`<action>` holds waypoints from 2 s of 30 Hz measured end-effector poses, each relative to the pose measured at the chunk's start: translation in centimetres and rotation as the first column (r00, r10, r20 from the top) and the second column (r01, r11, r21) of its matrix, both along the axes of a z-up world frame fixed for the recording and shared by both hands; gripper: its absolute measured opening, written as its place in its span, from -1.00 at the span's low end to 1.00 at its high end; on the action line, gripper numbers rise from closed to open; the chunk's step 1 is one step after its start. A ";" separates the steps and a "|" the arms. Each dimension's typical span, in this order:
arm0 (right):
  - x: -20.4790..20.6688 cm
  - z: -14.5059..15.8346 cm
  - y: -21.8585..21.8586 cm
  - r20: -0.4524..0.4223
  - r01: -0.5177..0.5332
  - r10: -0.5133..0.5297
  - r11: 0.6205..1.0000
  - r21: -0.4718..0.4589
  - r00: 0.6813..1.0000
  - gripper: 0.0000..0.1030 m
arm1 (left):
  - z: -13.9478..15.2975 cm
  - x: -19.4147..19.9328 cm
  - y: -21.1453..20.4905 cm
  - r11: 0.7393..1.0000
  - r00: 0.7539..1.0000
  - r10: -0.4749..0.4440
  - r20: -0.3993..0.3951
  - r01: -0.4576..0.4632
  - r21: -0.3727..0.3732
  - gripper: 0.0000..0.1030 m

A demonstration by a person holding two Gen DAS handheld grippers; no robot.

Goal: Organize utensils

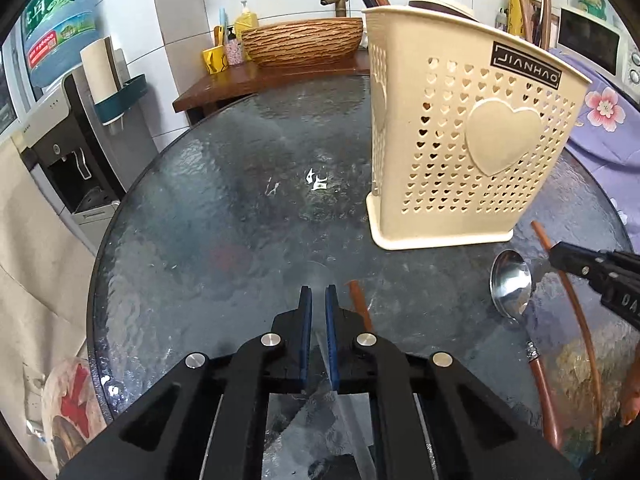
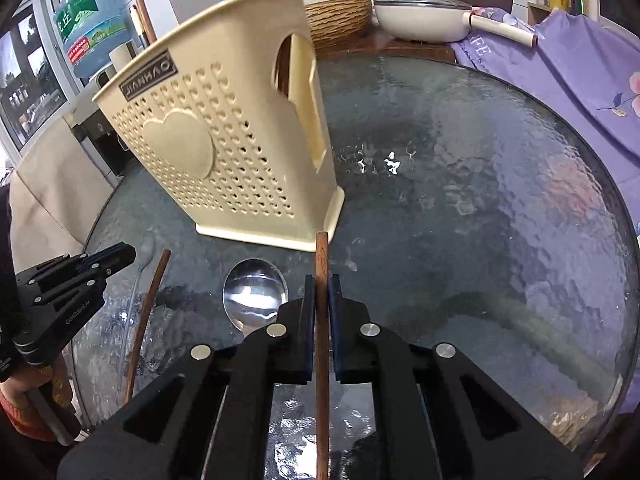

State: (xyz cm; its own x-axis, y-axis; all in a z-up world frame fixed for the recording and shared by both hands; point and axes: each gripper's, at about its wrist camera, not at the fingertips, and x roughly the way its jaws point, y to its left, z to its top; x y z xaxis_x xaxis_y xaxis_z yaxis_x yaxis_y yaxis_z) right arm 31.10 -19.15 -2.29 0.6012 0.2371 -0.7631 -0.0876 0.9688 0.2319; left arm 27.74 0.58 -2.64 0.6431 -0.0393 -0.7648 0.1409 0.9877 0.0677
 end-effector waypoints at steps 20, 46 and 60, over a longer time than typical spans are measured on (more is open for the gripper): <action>-1.2 -0.5 0.2 -0.004 -0.018 0.018 1.000 0.007 1.000 -0.86 | -2.1 -0.4 0.2 1.000 0.998 0.011 -0.066 -0.010 0.009 -0.28; -0.7 0.1 -0.7 0.012 -0.026 0.026 1.000 0.016 1.000 -0.86 | -1.8 3.5 -0.6 0.997 0.995 0.069 -0.074 -0.071 -0.025 0.10; -0.8 -0.2 -0.6 0.007 -0.029 0.029 0.999 0.015 1.000 -0.86 | -2.1 5.9 -1.0 0.997 0.995 0.066 -0.076 -0.069 -0.037 -0.17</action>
State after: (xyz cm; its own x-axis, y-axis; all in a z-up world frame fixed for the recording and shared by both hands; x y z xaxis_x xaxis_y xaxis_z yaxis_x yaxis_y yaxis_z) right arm 30.26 -19.76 -2.47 0.5992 0.2658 -0.7552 -0.1170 0.9622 0.2458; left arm 33.66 -0.42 -4.71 0.5864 -0.0294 -0.8095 0.0774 0.9968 0.0199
